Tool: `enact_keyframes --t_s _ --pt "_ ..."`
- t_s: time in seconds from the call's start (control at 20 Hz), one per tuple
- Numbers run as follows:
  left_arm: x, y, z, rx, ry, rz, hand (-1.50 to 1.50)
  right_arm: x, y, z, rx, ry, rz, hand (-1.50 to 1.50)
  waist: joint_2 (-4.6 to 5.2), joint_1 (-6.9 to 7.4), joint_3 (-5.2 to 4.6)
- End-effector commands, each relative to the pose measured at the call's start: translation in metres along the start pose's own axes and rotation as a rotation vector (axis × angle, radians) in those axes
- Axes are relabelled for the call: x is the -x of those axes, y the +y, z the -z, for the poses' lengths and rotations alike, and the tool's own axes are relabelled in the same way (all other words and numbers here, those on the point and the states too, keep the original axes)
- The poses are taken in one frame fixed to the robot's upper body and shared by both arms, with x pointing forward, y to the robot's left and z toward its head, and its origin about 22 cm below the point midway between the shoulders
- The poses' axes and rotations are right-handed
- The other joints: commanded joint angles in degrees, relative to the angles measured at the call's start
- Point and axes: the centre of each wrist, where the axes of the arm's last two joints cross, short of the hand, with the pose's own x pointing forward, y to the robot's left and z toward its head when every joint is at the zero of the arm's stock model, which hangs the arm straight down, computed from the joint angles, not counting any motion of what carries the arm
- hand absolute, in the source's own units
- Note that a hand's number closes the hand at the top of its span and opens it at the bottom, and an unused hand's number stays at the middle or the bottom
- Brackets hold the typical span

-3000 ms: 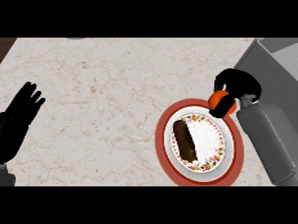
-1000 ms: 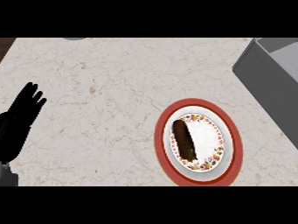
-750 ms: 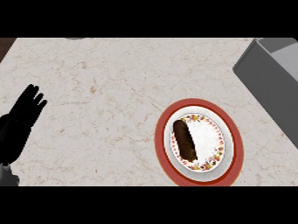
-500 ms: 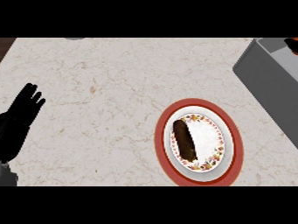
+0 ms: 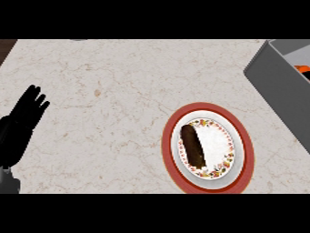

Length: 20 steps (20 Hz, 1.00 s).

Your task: Pick the squash from the plate and place it in the cardboard box

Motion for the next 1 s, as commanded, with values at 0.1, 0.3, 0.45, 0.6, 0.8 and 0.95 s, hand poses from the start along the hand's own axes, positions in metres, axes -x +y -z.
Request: enact_keyframes --t_s 0.1,0.3,0.45,0.6,0.8,0.95 --pt "0.000 0.011 -0.007 -0.014 0.009 0.001 0.00 0.017 0.008 -0.001 0.043 -0.077 0.140 -1.50 -0.24 -0.36 0.00" --pt "-0.004 0.004 -0.005 -0.015 0.008 0.006 0.00 0.018 0.003 -0.001 0.235 -0.061 0.443 -1.50 -0.47 -0.77 0.11" --pt "0.003 0.005 0.001 -0.007 0.019 0.005 0.00 0.016 -0.009 0.001 0.305 -0.042 0.595 -1.50 -0.38 -1.16 0.01" --pt "-0.012 0.014 0.000 -0.026 0.008 0.019 0.00 0.045 -0.024 -0.003 0.347 -0.037 0.695 -1.50 -0.48 -1.43 0.01" --pt "0.000 0.015 0.000 -0.026 -0.008 0.020 0.00 0.106 -0.056 -0.014 0.358 -0.016 0.736 -1.50 -0.32 -1.52 0.00" --pt "0.001 0.004 0.005 -0.031 0.015 -0.008 0.00 0.109 -0.074 -0.017 0.381 0.011 0.798 -1.50 -0.51 -1.75 -0.05"
